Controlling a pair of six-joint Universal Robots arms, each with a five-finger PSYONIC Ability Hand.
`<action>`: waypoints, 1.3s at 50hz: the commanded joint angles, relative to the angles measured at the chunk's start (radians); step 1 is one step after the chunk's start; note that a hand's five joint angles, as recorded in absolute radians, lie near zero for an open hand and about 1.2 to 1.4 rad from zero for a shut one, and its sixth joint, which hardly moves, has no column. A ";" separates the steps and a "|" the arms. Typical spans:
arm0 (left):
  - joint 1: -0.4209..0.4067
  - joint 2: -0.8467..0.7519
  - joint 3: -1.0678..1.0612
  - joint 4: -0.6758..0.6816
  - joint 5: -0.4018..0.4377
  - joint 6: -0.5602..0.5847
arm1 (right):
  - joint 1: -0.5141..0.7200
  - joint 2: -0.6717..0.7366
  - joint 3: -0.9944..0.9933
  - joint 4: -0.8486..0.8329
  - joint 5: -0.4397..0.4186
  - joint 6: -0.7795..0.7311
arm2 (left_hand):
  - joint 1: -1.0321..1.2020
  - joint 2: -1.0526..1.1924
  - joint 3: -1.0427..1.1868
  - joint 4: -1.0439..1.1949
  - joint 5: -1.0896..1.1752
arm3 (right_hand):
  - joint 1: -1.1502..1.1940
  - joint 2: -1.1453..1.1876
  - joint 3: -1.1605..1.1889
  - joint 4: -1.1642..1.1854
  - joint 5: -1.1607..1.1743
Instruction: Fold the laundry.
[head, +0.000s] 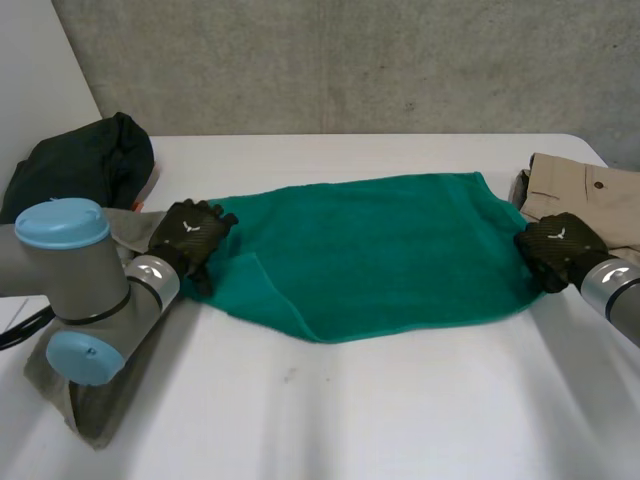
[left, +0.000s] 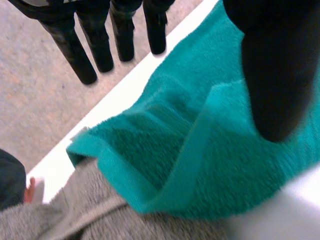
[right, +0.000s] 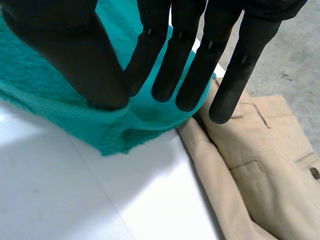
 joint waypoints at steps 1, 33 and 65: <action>-0.013 0.053 0.013 -0.067 -0.008 0.024 | 0.036 0.008 0.002 0.005 0.001 0.010 | -0.064 -0.086 -0.085 -0.081 -0.096 | 0.257 0.247 0.253 0.253 0.258; -0.062 -0.386 0.817 -0.751 0.153 0.151 | 0.037 0.016 0.014 0.005 0.008 -0.001 | 0.477 0.455 0.456 0.460 0.445 | 0.257 0.247 0.253 0.253 0.258; -0.041 -0.256 0.760 -0.748 0.044 0.204 | 0.036 0.011 0.014 0.005 0.017 -0.005 | 1.158 1.135 1.137 1.141 1.126 | 0.257 0.247 0.253 0.253 0.258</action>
